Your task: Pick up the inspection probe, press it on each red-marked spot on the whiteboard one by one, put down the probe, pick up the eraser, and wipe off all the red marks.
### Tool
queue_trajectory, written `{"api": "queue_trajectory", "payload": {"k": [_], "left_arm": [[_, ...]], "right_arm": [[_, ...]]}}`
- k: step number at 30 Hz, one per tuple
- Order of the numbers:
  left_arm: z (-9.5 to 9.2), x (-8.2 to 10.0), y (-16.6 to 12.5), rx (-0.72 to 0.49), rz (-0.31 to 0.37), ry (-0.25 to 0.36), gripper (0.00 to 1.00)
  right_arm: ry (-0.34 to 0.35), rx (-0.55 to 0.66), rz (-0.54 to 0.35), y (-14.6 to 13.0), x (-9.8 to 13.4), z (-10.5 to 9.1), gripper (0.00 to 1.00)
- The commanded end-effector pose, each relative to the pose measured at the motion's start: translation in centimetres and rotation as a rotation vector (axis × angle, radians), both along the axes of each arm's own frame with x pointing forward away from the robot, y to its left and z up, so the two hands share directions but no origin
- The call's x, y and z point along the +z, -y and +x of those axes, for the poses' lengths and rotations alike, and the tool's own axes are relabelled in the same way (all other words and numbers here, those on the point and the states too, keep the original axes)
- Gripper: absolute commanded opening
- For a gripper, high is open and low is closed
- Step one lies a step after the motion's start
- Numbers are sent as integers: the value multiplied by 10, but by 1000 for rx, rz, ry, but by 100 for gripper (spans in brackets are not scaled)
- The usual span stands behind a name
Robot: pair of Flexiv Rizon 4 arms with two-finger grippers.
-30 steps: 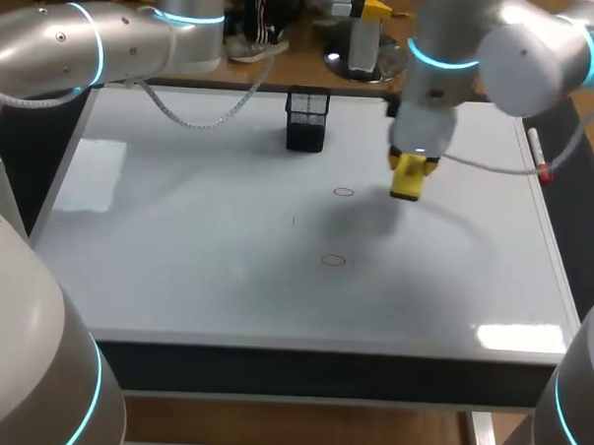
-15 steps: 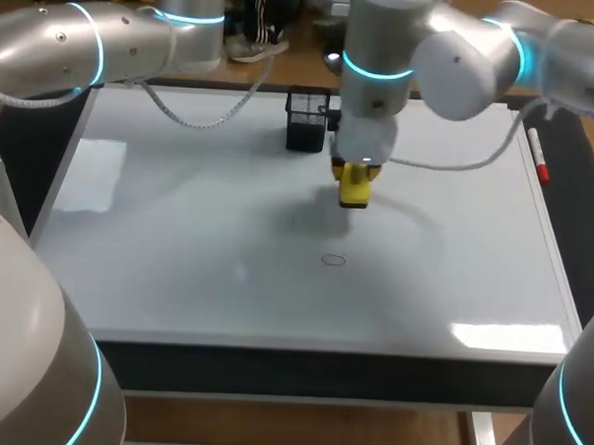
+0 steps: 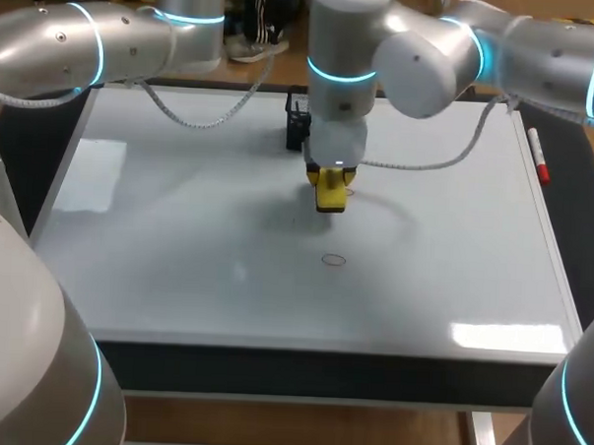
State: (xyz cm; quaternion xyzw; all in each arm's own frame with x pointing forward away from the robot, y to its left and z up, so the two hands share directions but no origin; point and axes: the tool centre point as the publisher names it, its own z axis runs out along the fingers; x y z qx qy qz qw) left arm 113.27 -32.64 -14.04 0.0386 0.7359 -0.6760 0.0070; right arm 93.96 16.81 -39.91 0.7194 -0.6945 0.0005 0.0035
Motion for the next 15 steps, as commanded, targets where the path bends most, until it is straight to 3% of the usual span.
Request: {"api": "queue_trajectory", "payload": {"k": [1,15], "left_arm": [[1,2,0,-2,2,-2,0],[1,2,0,-2,2,-2,0]], "right_arm": [[-15,7,6,-1,-9,7,0],[-56,-14,11,9,-26,12,0]]}}
